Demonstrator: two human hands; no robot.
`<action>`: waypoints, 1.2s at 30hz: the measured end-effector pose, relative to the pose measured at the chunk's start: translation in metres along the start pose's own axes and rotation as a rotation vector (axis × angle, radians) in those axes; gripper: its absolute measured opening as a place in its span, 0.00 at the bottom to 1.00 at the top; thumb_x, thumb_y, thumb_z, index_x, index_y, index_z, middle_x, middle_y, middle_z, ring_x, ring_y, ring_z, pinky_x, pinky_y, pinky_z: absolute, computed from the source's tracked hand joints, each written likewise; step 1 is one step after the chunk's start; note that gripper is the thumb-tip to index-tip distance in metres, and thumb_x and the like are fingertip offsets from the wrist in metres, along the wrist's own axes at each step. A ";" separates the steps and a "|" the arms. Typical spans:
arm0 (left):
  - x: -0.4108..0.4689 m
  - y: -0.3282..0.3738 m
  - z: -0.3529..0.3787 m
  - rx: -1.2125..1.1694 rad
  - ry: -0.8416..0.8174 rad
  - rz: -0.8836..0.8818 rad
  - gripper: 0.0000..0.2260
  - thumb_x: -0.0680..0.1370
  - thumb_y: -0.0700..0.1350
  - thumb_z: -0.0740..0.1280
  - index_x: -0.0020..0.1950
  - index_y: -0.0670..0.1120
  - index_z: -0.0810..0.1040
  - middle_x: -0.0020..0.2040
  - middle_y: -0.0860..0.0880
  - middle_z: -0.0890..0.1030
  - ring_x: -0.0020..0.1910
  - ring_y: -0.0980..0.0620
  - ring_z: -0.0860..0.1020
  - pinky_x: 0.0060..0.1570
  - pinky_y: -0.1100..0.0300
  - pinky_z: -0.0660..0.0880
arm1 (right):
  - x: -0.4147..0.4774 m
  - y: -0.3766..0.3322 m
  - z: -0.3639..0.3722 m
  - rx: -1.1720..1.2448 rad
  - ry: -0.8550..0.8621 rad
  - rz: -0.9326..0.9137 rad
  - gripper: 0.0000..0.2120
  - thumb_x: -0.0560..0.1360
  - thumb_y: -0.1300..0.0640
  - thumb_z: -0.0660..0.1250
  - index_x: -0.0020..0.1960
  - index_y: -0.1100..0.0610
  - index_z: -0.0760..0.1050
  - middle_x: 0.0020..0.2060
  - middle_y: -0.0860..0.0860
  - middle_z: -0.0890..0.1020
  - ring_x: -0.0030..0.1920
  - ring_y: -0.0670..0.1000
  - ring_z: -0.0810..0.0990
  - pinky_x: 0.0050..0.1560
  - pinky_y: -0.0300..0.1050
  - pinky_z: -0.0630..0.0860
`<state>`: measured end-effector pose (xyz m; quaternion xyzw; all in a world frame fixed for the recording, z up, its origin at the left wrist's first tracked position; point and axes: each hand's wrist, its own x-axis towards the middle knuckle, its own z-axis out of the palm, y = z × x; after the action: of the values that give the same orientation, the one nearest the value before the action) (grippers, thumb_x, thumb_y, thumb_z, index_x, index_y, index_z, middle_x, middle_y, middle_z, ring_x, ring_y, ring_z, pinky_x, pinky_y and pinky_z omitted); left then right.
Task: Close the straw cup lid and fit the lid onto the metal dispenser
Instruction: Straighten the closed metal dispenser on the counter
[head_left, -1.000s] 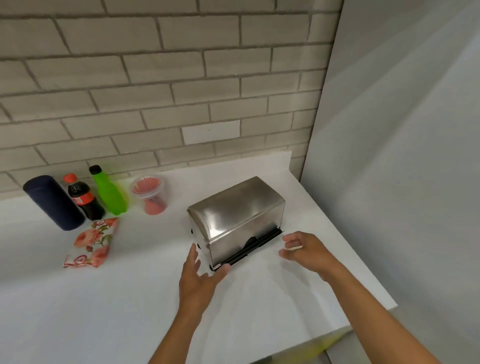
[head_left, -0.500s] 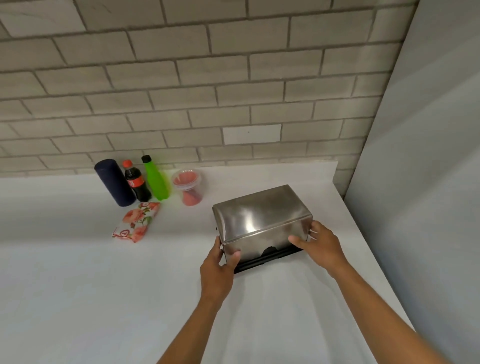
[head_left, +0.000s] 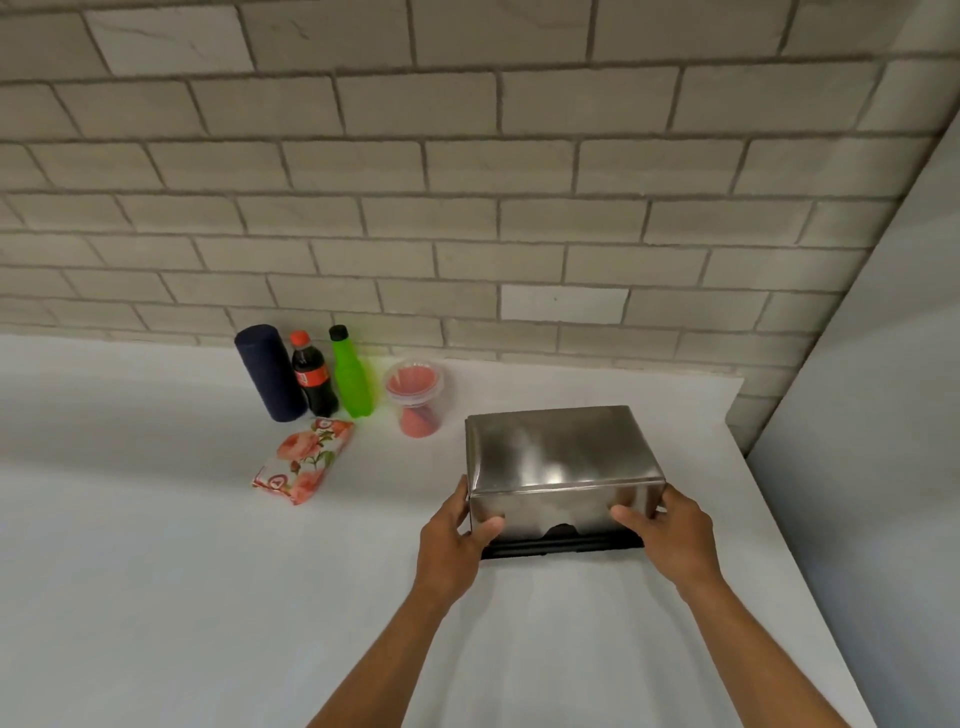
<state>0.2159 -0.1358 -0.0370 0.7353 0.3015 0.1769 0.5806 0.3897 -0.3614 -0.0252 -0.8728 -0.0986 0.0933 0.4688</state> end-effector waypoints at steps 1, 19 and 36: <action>0.008 0.000 -0.001 -0.019 -0.009 0.004 0.32 0.76 0.44 0.76 0.77 0.57 0.69 0.64 0.60 0.81 0.62 0.60 0.79 0.60 0.57 0.79 | 0.005 -0.003 0.003 -0.011 0.011 0.005 0.16 0.68 0.50 0.81 0.51 0.53 0.81 0.44 0.48 0.84 0.50 0.53 0.82 0.49 0.45 0.74; 0.139 0.002 -0.016 0.119 -0.083 0.024 0.31 0.78 0.51 0.72 0.79 0.60 0.65 0.70 0.53 0.77 0.67 0.51 0.75 0.55 0.62 0.70 | 0.075 -0.039 0.047 -0.041 0.069 0.082 0.21 0.69 0.46 0.79 0.57 0.55 0.82 0.49 0.52 0.86 0.53 0.57 0.83 0.54 0.53 0.79; 0.177 0.001 -0.010 0.066 -0.096 0.158 0.29 0.78 0.42 0.72 0.78 0.52 0.68 0.66 0.51 0.80 0.64 0.53 0.77 0.52 0.78 0.70 | 0.106 -0.052 0.049 -0.029 0.064 0.050 0.15 0.70 0.51 0.78 0.54 0.55 0.82 0.44 0.52 0.86 0.46 0.59 0.85 0.51 0.57 0.81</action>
<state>0.3438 -0.0140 -0.0492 0.7830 0.2201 0.1765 0.5543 0.4750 -0.2666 -0.0160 -0.8842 -0.0629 0.0757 0.4566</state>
